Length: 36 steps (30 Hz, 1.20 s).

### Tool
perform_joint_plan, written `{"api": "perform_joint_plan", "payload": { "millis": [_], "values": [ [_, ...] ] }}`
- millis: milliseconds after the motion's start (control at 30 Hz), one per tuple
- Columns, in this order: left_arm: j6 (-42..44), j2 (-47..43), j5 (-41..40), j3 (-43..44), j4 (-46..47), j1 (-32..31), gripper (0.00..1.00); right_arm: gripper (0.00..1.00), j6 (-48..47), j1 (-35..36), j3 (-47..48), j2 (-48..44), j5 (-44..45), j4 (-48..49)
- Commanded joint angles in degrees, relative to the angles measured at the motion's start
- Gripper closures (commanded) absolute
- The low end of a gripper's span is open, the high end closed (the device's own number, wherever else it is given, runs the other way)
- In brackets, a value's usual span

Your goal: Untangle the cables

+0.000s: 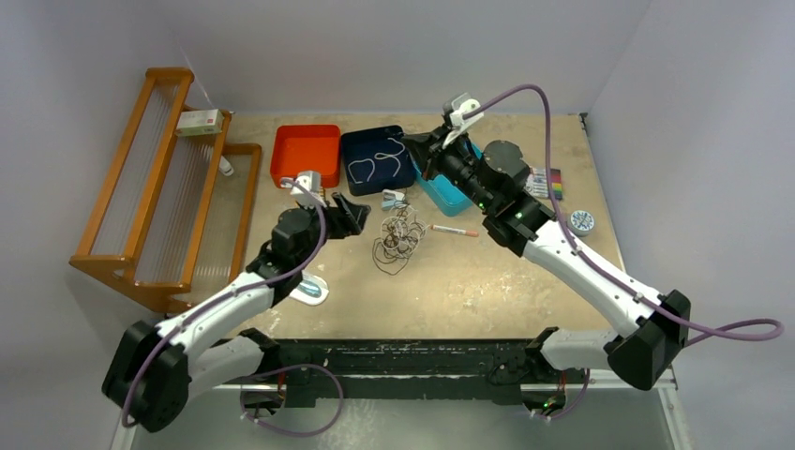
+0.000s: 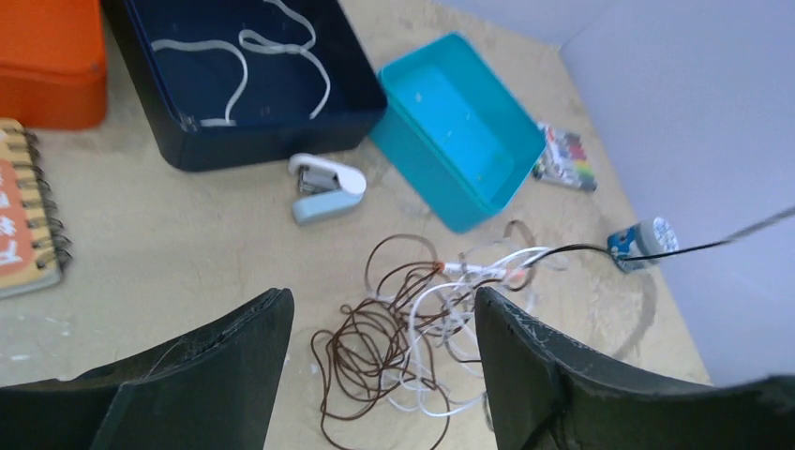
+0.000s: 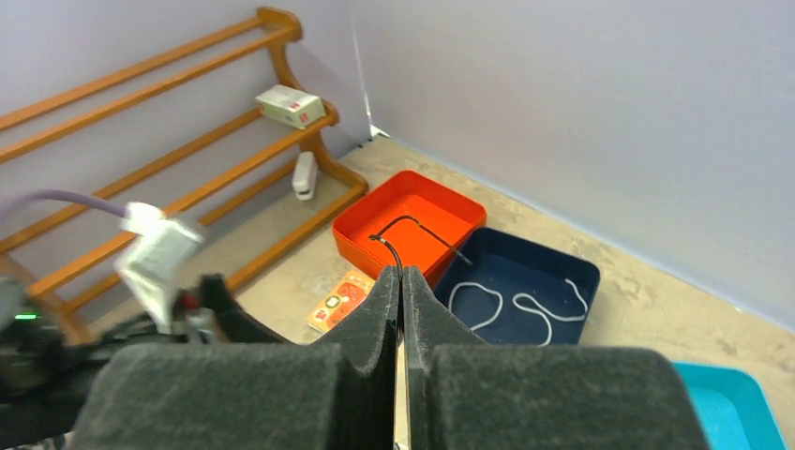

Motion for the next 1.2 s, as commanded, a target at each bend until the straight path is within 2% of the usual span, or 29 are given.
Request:
{"api": "perform_joint_plan", "payload": {
  "millis": [0,167,300,500,667,867,1067,1167],
  "values": [
    [4.64,-7.46,-3.07,3.03,-6.92,-0.26,0.29,1.0,2.43,0.12,1.63,2.28,4.22,0.13],
    [8.23,-11.39,4.53,4.85,-7.31,-0.26,0.26,1.0,3.21,0.03,5.48,6.58,1.44,-2.21],
    [9.82,-8.93,9.49,8.48,-4.68,-1.19,0.26,1.0,4.25,0.04,6.72,8.28,-1.64,-2.06],
    [12.16,-6.24,11.5,10.8,-1.48,-4.63,0.26,1.0,4.92,-0.01,7.34,9.21,-3.94,-2.02],
    [12.94,-0.78,9.98,11.26,3.15,-6.66,0.26,1.0,5.61,-0.01,8.03,9.32,-8.1,-1.65],
    [11.61,8.08,5.95,12.4,13.82,-6.74,0.29,1.0,6.72,-0.02,8.26,8.51,-11.85,-1.17],
    [12.56,15.6,3.11,14.41,17.89,-6.75,0.32,1.0,7.98,-0.01,8.5,6.1,-14.13,-0.5],
    [11.86,18.68,4.37,14.34,19.6,-6.75,0.35,1.0,8.75,0.0,8.51,4.39,-15.12,0.07]
  ]
}}
